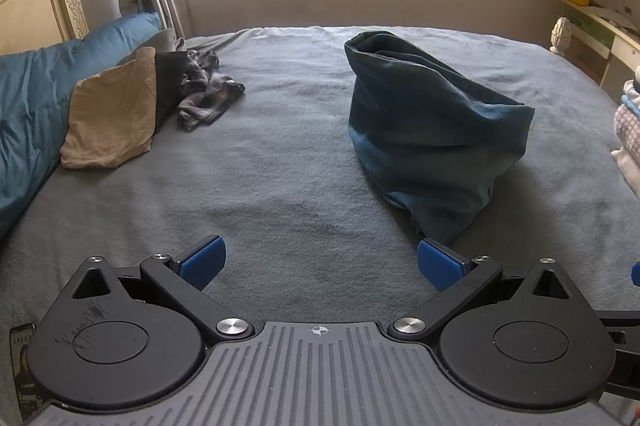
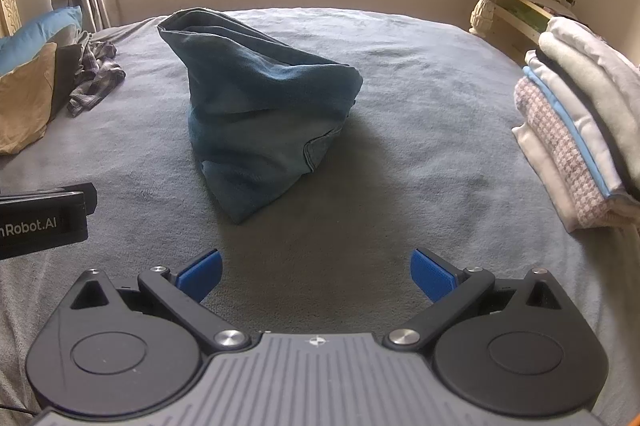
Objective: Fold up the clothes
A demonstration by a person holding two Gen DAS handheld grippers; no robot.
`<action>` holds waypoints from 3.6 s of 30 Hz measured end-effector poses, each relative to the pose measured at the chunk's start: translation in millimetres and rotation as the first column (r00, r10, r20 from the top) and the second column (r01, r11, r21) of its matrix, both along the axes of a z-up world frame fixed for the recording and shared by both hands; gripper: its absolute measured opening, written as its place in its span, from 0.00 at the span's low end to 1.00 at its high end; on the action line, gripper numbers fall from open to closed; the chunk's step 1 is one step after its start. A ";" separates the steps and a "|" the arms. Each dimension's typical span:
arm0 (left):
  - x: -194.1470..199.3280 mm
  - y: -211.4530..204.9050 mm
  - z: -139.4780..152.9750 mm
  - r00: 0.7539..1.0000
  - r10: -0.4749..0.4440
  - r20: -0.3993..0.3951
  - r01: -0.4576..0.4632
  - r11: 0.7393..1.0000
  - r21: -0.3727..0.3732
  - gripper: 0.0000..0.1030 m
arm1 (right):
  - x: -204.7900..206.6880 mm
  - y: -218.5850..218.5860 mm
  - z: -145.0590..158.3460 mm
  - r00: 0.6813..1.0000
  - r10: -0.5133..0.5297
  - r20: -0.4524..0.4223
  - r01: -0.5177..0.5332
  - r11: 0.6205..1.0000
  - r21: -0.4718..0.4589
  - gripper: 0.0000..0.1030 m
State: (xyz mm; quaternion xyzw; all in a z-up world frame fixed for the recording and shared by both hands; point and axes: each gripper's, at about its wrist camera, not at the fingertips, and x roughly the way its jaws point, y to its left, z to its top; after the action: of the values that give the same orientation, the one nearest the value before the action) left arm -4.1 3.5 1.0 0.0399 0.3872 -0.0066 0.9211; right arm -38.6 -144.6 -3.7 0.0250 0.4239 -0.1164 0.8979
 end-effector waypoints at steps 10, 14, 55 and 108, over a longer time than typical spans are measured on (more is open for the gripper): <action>-0.1 0.1 0.3 1.000 -0.006 -0.003 0.006 1.000 0.000 1.00 | 0.1 -0.7 -0.5 1.000 -0.003 0.001 0.003 1.000 0.002 1.00; 0.2 0.6 -0.2 1.000 -0.007 -0.005 0.007 1.000 -0.001 1.00 | -0.7 -0.6 -0.6 1.000 -0.003 0.003 0.003 1.000 0.003 1.00; 48.1 23.0 -15.0 0.992 0.003 0.126 0.036 0.953 -0.301 1.00 | 24.5 -37.4 -21.2 0.983 0.092 0.157 -0.104 0.992 0.069 1.00; 41.3 93.5 -71.1 0.936 -0.346 0.067 0.352 0.906 -0.234 0.29 | 96.5 -68.1 -88.5 0.932 0.360 0.038 -0.307 0.731 0.609 0.29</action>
State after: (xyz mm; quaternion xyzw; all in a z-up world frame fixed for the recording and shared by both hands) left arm 37.2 97.0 -70.1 -0.0039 0.3591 -0.2179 0.9075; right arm 57.9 -212.7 -92.2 0.2294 0.4729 0.1872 0.8299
